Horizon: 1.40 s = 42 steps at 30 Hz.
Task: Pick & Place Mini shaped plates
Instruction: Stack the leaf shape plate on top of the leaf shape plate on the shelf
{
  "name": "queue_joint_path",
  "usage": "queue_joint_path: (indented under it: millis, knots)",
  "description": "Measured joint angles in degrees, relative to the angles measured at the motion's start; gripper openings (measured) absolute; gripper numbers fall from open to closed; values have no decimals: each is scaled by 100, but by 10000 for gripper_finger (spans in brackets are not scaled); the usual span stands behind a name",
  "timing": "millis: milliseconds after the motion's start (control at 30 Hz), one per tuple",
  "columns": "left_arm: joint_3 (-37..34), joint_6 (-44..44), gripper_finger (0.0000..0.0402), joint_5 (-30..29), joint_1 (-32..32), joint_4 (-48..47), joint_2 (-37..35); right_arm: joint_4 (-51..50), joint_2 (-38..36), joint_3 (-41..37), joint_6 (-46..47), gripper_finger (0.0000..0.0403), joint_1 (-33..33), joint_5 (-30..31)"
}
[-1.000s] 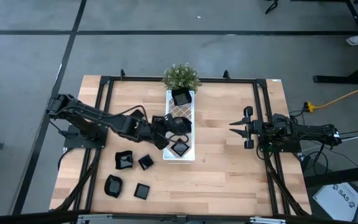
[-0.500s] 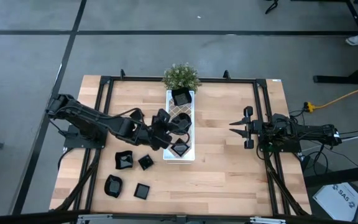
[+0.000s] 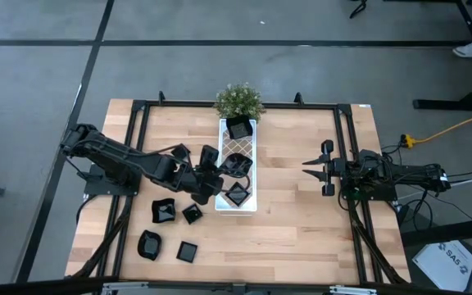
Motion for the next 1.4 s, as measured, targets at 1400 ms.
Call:
queue_joint_path:
  millis: [1400]
  knots:
    - [0, -742, 99, 433, 285, -4, 0, -2, -2, 1, -1, 102, 1, 0]
